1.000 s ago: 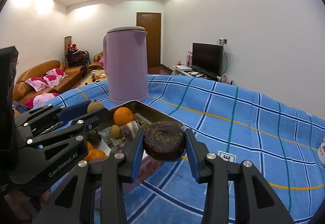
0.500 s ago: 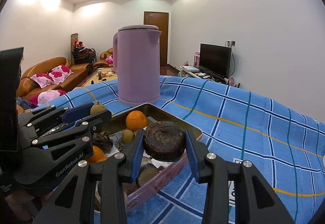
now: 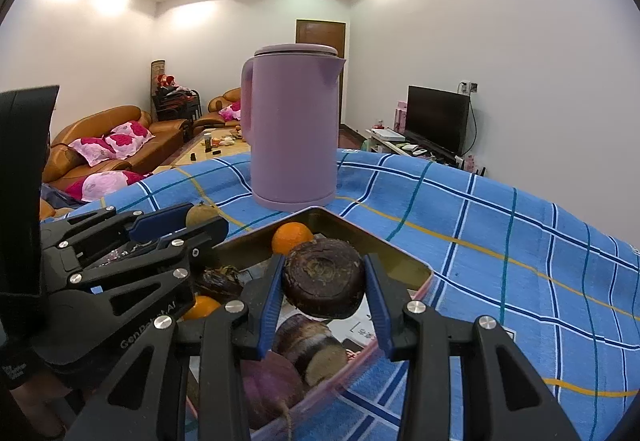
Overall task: Organize fruits
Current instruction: 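Carry the pear over the tin while the right tool carries the dark fruit there, then open both tools to drop the pear and dark fruit into the tin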
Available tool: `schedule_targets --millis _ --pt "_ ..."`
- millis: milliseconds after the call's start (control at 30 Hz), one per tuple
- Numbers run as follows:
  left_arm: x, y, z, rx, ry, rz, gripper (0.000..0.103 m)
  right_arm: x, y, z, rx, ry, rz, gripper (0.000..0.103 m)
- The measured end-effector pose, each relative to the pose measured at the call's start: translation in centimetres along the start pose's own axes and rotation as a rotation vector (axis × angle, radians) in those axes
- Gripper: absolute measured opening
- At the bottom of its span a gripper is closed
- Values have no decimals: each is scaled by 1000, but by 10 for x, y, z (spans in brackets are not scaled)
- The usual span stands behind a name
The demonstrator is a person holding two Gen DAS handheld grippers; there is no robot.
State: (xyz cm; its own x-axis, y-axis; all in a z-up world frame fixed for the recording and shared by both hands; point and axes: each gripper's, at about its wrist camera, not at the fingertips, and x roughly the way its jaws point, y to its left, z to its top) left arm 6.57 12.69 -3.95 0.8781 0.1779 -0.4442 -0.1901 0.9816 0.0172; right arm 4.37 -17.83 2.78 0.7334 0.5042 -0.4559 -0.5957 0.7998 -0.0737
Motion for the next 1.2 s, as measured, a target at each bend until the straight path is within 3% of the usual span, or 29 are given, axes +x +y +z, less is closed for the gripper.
schedule_targets --millis 200,1033,1133,1200 --pt "4 12 1 -13 10 21 30 6 5 1 -6 8 9 41" --pt "25 5 -4 32 140 -49 31 20 9 -3 -10 82 46 41" --pt "25 5 -5 34 148 -47 34 22 9 -4 -8 104 53 42" --pt "24 7 -5 27 146 -38 46 21 7 -5 -3 99 49 43"
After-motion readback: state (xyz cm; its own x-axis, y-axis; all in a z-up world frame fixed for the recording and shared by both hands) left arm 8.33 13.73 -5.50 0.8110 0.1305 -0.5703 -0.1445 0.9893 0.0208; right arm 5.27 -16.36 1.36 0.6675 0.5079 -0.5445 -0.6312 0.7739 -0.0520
